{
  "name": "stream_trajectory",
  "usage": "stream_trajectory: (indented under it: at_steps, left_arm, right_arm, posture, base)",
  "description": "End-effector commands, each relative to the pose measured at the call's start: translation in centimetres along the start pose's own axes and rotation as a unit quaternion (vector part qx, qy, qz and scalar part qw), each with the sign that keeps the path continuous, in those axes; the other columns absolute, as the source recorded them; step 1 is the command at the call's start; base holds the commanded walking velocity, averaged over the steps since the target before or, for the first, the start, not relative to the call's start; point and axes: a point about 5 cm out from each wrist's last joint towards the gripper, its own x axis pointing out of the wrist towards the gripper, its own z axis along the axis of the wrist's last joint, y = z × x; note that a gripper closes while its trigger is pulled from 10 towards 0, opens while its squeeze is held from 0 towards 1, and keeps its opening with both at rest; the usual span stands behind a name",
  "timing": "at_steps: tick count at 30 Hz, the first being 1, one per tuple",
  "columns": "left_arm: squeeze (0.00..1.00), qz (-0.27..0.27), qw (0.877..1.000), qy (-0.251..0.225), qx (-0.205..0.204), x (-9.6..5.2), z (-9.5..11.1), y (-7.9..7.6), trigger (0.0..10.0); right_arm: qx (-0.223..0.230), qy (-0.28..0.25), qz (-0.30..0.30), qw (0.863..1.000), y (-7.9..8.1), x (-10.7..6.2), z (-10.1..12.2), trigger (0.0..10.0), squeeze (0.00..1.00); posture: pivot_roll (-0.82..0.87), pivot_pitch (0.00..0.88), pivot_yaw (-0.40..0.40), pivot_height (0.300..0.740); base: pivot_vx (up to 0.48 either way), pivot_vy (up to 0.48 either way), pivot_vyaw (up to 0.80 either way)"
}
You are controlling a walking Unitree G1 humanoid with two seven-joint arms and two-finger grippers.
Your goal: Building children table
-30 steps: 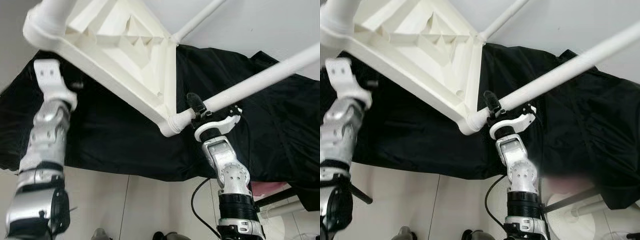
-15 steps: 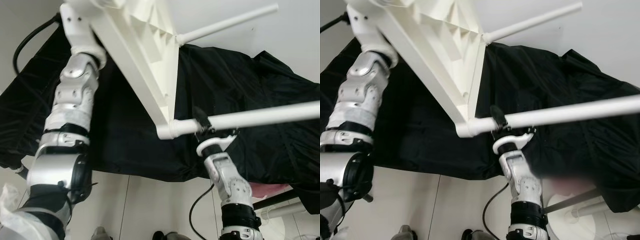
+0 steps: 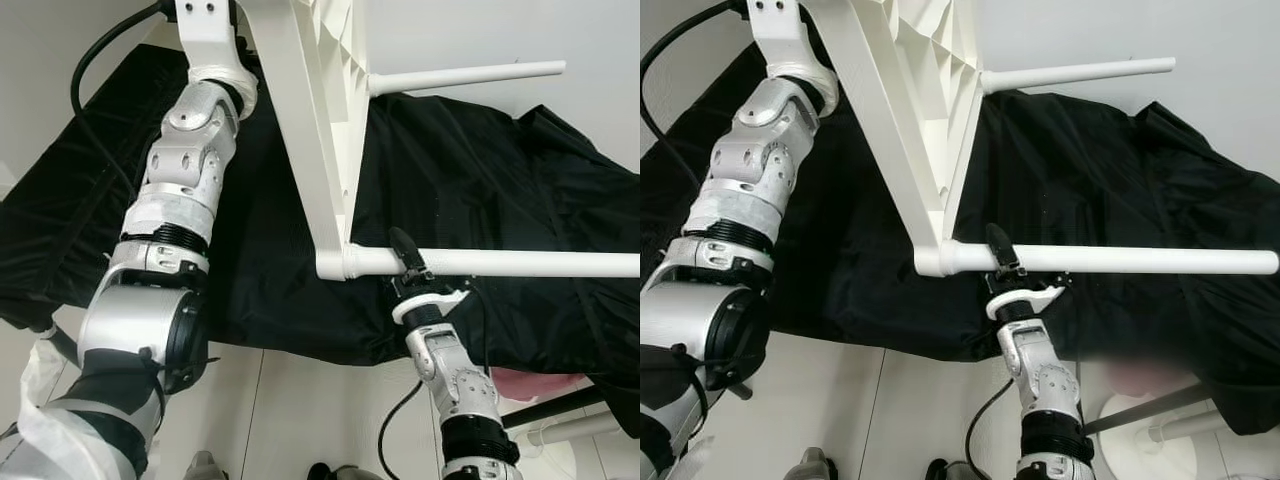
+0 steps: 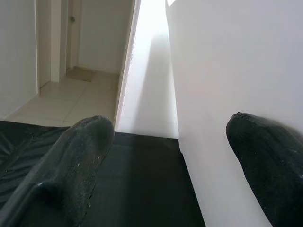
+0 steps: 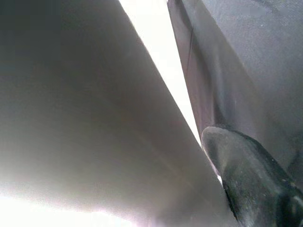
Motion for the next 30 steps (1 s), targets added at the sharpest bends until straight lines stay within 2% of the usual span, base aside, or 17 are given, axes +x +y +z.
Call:
stream_trajectory:
  at_steps: [1,3,5,6,9,11,17,20,22,23,24,26,28,29,30]
  left_arm:
    - [0.0,-0.069,0.997,-0.026,-0.001,0.8,1.7,-3.0,10.0]
    - [0.0,-0.074,0.997,-0.026,0.0,1.0,1.8,-3.3,10.0]
    - [0.0,-0.074,0.997,-0.026,0.001,1.0,1.8,-3.3,10.0]
    - [0.0,-0.075,0.997,-0.025,0.0,1.0,1.8,-3.4,10.0]
    - [0.0,-0.075,0.997,-0.025,-0.001,1.0,1.8,-3.4,10.0]
    - [0.0,-0.083,0.996,-0.023,-0.009,1.2,1.7,-3.8,10.0]
    - [0.0,-0.085,0.996,-0.023,-0.009,1.3,1.7,-3.9,10.0]
    - [0.0,-0.089,0.996,-0.024,-0.009,1.4,2.0,-4.0,10.0]
    - [0.0,-0.089,0.996,-0.024,-0.01,1.5,2.0,-4.1,10.0]
    - [0.0,-0.09,0.996,-0.025,-0.011,1.5,2.1,-4.1,10.0]
    - [0.0,-0.091,0.995,-0.026,-0.011,1.6,2.2,-4.1,10.0]
    - [0.0,-0.091,0.995,-0.027,-0.011,1.6,2.3,-4.2,10.0]
    - [0.0,-0.094,0.995,-0.03,-0.012,1.7,2.4,-4.4,10.0]
    - [0.0,-0.096,0.995,-0.031,-0.015,1.7,2.5,-4.5,10.0]
    - [0.0,-0.096,0.995,-0.031,-0.015,1.7,2.5,-4.5,10.0]
  right_arm:
    - [0.025,0.002,-0.03,0.999,-1.0,-1.3,-1.0,10.0,0.0]
    - [0.018,-0.039,-0.033,0.999,-0.9,-1.8,0.2,10.0,0.0]
    - [0.013,-0.055,-0.035,0.998,-0.8,-1.8,0.5,10.0,0.0]
    - [0.008,-0.083,-0.024,0.996,-0.4,-2.0,1.2,10.0,0.0]
    - [0.006,-0.1,-0.015,0.995,-0.1,-2.1,1.6,10.0,0.0]
    - [0.011,-0.167,-0.003,0.986,0.2,-2.8,3.4,10.0,0.0]
    - [0.003,-0.184,0.002,0.983,0.4,-3.2,3.9,10.0,0.0]
    - [-0.049,-0.196,-0.011,0.979,1.2,-4.8,4.4,10.0,0.0]
    - [-0.059,-0.2,-0.017,0.978,1.3,-5.2,4.5,10.0,0.0]
    - [-0.073,-0.201,-0.022,0.977,1.5,-5.7,4.7,10.0,0.09]
    - [-0.087,-0.201,-0.028,0.975,1.5,-6.1,4.9,10.0,1.0]
    - [-0.093,-0.202,-0.032,0.974,1.5,-6.5,5.0,10.0,1.0]
    - [-0.121,-0.197,-0.044,0.972,1.4,-7.8,5.5,10.0,1.0]
    - [-0.132,-0.197,-0.057,0.97,1.2,-8.5,5.8,10.0,0.29]
    - [-0.132,-0.197,-0.057,0.97,1.2,-8.5,5.8,10.0,0.29]
  posture:
    - [0.03,0.129,-0.099,0.74]
    - [0.03,0.131,-0.098,0.74]
    - [0.03,0.132,-0.096,0.74]
    - [0.02,0.137,-0.092,0.74]
    - [0.02,0.137,-0.092,0.74]
    - [0.01,0.144,-0.086,0.74]
    - [0.01,0.144,-0.086,0.74]
    - [0.01,0.156,-0.078,0.74]
    - [0.01,0.156,-0.078,0.74]
    - [0.01,0.159,-0.076,0.74]
    - [0.01,0.16,-0.076,0.74]
    - [0.0,0.162,-0.077,0.74]
    - [0.0,0.165,-0.076,0.74]
    - [0.0,0.166,-0.075,0.74]
    - [0.0,0.166,-0.075,0.74]
  base:
    - [0.0,0.0,0.0]
    - [0.0,0.0,0.0]
    - [0.0,0.0,0.0]
    - [0.0,0.0,0.0]
    - [0.0,0.0,0.0]
    - [0.0,0.0,0.0]
    - [0.0,0.0,0.0]
    - [0.0,0.0,0.0]
    - [0.0,0.0,0.0]
    - [0.0,0.0,0.0]
    - [0.0,0.0,0.0]
    - [0.0,0.0,0.0]
    - [0.0,0.0,0.0]
    - [0.0,0.0,0.0]
    - [0.0,0.0,0.0]
